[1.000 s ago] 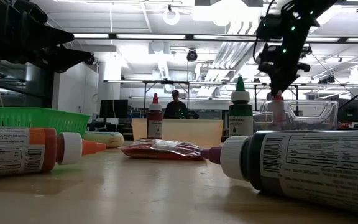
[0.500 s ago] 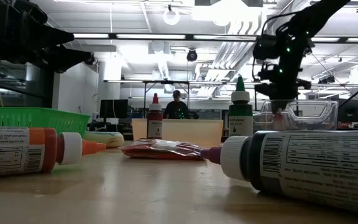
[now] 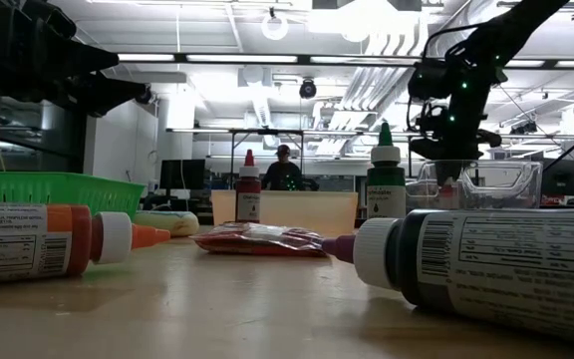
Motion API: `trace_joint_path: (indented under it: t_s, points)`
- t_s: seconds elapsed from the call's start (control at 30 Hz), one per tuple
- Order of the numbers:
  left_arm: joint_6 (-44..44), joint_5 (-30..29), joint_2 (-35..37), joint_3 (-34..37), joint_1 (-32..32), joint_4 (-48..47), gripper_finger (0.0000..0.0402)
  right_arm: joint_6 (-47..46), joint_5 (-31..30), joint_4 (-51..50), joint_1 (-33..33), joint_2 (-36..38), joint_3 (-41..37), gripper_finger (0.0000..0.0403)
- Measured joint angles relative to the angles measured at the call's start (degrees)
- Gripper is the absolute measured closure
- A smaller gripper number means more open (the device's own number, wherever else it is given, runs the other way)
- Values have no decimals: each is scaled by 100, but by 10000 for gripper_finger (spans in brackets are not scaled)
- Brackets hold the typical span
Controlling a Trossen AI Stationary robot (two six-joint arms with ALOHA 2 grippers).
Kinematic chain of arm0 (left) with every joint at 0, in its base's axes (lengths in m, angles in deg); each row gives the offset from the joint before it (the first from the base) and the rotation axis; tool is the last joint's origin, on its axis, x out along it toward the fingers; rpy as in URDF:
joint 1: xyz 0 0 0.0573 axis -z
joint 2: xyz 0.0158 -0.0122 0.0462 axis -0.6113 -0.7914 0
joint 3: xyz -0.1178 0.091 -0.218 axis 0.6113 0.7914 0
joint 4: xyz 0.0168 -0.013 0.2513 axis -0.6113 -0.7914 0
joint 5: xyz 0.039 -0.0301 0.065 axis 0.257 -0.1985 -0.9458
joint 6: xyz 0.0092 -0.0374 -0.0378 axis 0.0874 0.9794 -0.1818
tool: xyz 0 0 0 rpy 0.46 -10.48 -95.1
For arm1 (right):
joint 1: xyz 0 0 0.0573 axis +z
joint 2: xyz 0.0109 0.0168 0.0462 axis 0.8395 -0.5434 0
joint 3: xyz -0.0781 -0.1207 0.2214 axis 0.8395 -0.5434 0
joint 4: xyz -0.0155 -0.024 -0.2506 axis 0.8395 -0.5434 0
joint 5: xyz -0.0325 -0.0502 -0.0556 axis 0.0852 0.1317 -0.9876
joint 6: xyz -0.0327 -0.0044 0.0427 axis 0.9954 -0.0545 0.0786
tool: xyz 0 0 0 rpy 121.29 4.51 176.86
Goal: Pick & Place Food Item
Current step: Put the pink food coloring bottle into the transparent bin, then put the green food coloring bottle into the transparent bin
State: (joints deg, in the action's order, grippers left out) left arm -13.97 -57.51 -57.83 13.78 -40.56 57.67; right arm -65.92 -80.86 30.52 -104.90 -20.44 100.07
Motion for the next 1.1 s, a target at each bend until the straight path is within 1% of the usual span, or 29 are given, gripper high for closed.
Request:
trace_joint_path:
  t_s: [0.13,0.23,0.67,1.1]
  points:
    - [0,0,0,1,0,0,3,2,2,8,2,4,0,257]
    - [0,0,0,2,0,0,3,2,0,7,2,4,0,249]
    - [0,0,0,0,0,0,3,-4,7,5,2,27,0,253]
    - [0,0,0,0,0,0,3,177,201,-21,25,1035,7,253]
